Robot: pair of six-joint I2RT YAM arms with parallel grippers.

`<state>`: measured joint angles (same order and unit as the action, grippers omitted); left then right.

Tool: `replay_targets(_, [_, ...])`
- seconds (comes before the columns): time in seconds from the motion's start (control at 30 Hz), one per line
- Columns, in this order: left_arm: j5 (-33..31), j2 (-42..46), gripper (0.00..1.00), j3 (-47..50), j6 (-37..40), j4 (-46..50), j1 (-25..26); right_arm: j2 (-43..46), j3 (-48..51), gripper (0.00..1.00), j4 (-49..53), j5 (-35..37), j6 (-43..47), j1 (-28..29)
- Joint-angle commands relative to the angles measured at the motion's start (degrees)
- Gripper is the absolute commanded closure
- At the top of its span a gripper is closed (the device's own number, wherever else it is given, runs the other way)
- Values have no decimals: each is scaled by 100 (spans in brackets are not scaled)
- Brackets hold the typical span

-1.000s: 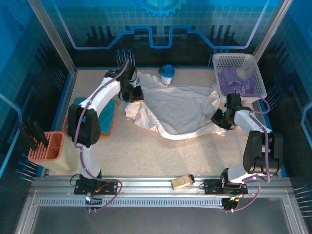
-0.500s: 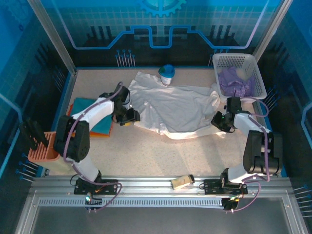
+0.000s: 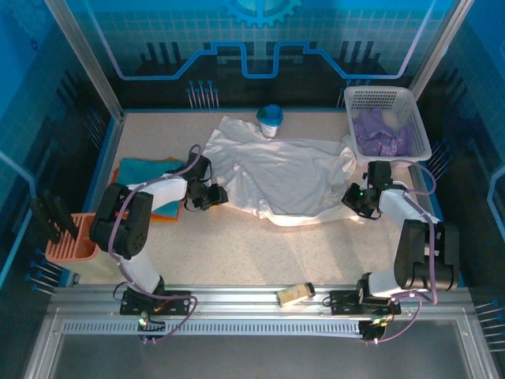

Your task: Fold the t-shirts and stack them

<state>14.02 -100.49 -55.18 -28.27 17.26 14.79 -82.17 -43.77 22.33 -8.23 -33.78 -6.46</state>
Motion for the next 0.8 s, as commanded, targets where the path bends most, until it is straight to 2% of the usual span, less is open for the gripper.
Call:
replay_targets(0.0, [105, -136, 70, -172, -71, -325, -7, 79, 102, 91, 12, -153, 81, -132])
replay_targets(0.13, [98, -24, 84, -152, -108, -177, 28, 104, 115, 91, 62, -149, 91, -179])
replay_targets(0.3, [81, 562, 100, -57, -78, 402, 68, 271, 142, 91, 222, -153, 14, -196])
replay_targets(0.57, [-134, 1874, 100, 87, 111, 2030, 314, 764, 224, 91, 620, -35, -41, -209])
replay_targets(0.77, [-120, 2942, 100, 473, -189, 3218, 444, 995, 236, 90, 950, 34, 59, -206])
